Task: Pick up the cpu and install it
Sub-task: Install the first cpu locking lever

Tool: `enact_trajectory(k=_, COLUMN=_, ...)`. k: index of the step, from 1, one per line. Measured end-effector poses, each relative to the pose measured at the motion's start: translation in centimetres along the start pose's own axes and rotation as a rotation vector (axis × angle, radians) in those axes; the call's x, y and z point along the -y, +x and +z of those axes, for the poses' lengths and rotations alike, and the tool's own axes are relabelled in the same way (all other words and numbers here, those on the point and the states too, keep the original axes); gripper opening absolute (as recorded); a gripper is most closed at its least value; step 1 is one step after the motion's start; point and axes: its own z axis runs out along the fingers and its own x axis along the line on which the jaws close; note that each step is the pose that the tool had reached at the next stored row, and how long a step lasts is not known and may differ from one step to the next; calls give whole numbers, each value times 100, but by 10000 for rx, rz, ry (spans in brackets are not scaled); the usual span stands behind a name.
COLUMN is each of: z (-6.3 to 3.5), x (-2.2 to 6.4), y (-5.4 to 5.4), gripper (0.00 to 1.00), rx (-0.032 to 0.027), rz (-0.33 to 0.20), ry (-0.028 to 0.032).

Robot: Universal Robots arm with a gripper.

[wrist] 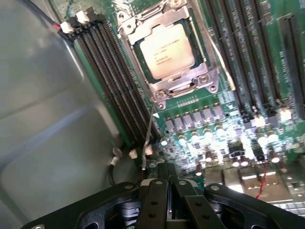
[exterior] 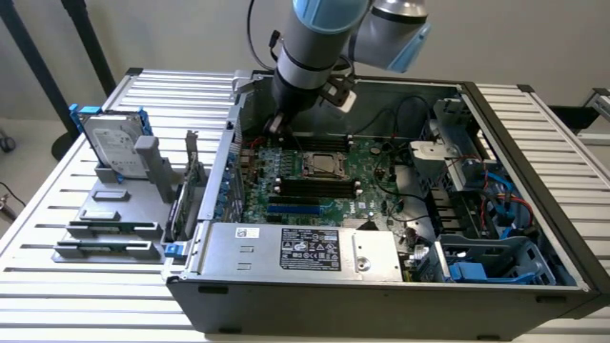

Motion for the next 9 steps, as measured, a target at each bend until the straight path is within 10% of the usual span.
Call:
enact_trajectory(k=4, z=7, x=-1, y=-2, gripper=11, rx=-497, rz=285, ry=84)
enact_trajectory(k=9, z=7, x=-3, y=-4, gripper=11, rx=-679, rz=702, ry=-25)
